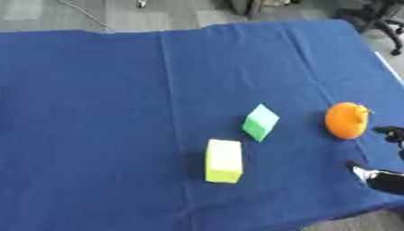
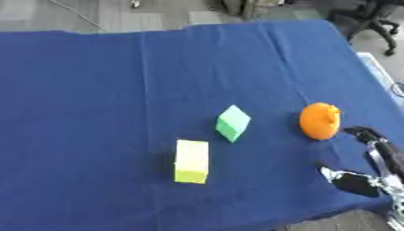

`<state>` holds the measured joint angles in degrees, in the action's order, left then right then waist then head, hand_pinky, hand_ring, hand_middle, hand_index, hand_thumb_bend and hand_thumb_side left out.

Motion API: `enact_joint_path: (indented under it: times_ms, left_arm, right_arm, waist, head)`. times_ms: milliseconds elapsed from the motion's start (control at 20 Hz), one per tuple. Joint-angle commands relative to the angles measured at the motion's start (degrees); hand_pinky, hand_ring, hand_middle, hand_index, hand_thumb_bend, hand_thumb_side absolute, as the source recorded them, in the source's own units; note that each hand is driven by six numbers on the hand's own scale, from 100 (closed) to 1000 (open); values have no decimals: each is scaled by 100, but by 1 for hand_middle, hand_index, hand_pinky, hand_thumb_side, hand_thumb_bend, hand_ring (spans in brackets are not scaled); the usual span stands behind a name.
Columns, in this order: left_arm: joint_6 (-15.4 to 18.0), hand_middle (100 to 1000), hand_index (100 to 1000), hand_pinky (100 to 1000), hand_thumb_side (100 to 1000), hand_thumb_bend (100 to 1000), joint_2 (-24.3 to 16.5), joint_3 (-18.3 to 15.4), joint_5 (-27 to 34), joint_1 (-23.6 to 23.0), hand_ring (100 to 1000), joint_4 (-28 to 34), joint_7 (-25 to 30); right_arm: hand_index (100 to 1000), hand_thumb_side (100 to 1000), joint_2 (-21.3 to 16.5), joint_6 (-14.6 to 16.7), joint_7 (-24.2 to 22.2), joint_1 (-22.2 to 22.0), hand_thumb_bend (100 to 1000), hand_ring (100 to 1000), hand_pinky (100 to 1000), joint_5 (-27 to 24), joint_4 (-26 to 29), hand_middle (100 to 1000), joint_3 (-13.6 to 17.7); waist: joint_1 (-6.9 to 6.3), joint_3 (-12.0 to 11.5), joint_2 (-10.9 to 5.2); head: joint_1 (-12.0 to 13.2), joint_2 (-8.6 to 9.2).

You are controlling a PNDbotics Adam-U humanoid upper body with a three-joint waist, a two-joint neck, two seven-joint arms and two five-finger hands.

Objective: Pick up the objects with one hand, pass them to the other hand, and then place them into the box on the other side of the table.

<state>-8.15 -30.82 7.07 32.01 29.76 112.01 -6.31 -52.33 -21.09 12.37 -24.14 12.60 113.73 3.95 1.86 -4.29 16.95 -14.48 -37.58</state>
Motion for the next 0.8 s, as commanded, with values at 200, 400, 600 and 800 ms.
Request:
enact_joint_path:
  times_ms: [200, 400, 600, 800]
  left_arm:
    - [-12, 737, 910, 964, 749, 100, -189, -45, -44, 23, 1000, 92, 29]
    - [-12, 737, 910, 964, 751, 100, -221, -39, -75, -5, 1000, 95, 42]
    - [-17, 737, 910, 968, 752, 100, -262, -31, -104, -14, 1000, 89, 61]
    - [-20, 733, 909, 968, 753, 100, -309, -16, -121, -8, 1000, 94, 97]
  right_arm:
    - [877, 283, -682, -173, -35, 352, 460, 834, 823, -478, 86, 892, 548]
    - [870, 284, -967, -103, 208, 635, 444, 813, 777, -1139, 86, 888, 839]
    - [893, 273, -1205, -236, -13, 752, 451, 859, 866, -1350, 86, 908, 1001]
    - [914, 237, -1347, -465, -1009, 845, 467, 915, 972, -1087, 86, 928, 1015]
  waist:
    - [-9, 18, -90]
    - [-3, 23, -78]
    - [48, 32, -62]
    - [105, 20, -44]
  head:
    - [8, 37]
    - [12, 13]
    - [18, 23]
    - [-6, 42]
